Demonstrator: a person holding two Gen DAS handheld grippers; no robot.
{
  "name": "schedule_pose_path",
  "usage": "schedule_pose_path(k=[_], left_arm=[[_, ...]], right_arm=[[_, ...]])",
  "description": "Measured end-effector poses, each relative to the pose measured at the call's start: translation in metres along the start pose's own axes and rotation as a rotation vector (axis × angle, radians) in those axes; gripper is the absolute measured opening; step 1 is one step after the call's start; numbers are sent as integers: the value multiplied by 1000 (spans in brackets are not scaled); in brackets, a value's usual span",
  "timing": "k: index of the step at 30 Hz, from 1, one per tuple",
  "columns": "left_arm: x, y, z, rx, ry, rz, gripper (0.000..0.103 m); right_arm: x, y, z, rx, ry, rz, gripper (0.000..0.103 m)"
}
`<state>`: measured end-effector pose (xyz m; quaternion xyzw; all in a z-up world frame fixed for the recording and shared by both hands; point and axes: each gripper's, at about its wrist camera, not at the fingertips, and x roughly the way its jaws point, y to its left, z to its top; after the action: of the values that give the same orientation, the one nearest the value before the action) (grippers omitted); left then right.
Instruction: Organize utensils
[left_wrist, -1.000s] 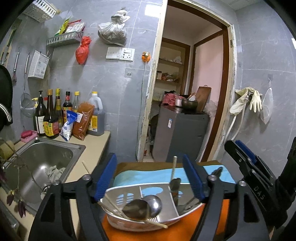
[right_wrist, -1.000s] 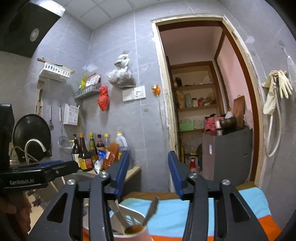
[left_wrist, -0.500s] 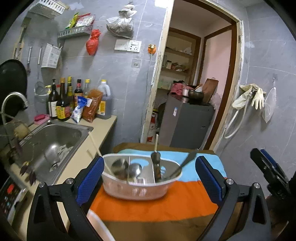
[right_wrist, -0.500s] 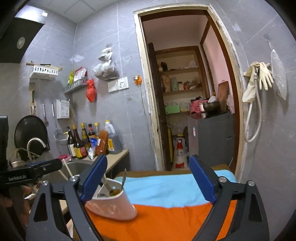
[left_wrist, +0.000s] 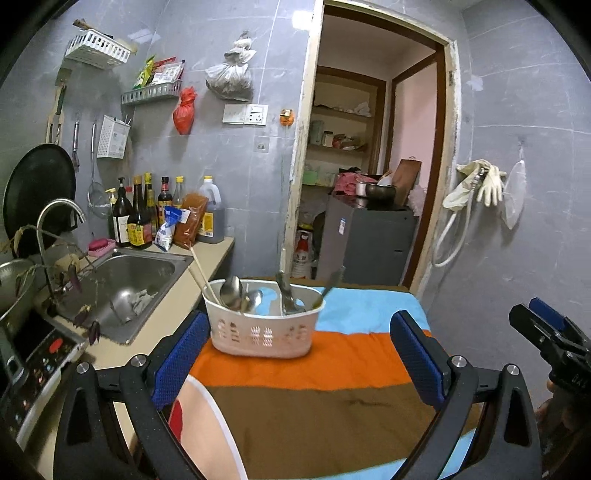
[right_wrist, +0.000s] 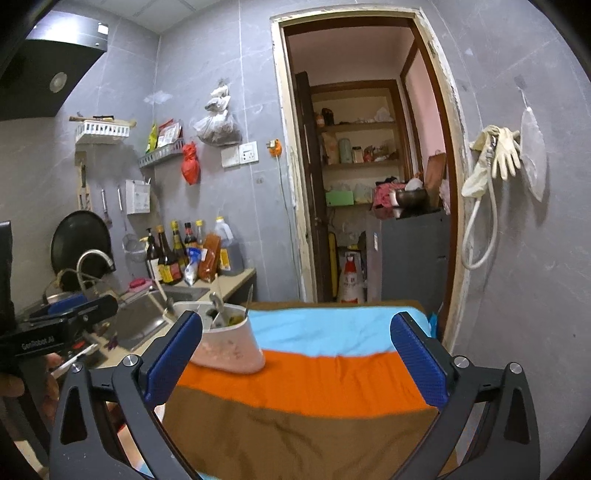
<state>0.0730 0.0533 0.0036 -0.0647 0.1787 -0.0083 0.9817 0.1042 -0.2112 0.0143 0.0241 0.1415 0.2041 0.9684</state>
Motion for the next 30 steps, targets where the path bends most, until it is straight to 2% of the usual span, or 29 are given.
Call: schedule_pose_path(k=[4, 12, 30], left_arm=[[-20, -4, -10, -19, -12, -11, 97], [-50, -15, -21, 8, -40, -14, 97], [-56, -15, -29, 7, -25, 3, 97]], right_arm=[[-22, 0, -7, -2, 23, -4, 103], [-51, 2, -17, 10, 35, -3, 103], [-60, -1, -16, 26, 23, -11, 103]])
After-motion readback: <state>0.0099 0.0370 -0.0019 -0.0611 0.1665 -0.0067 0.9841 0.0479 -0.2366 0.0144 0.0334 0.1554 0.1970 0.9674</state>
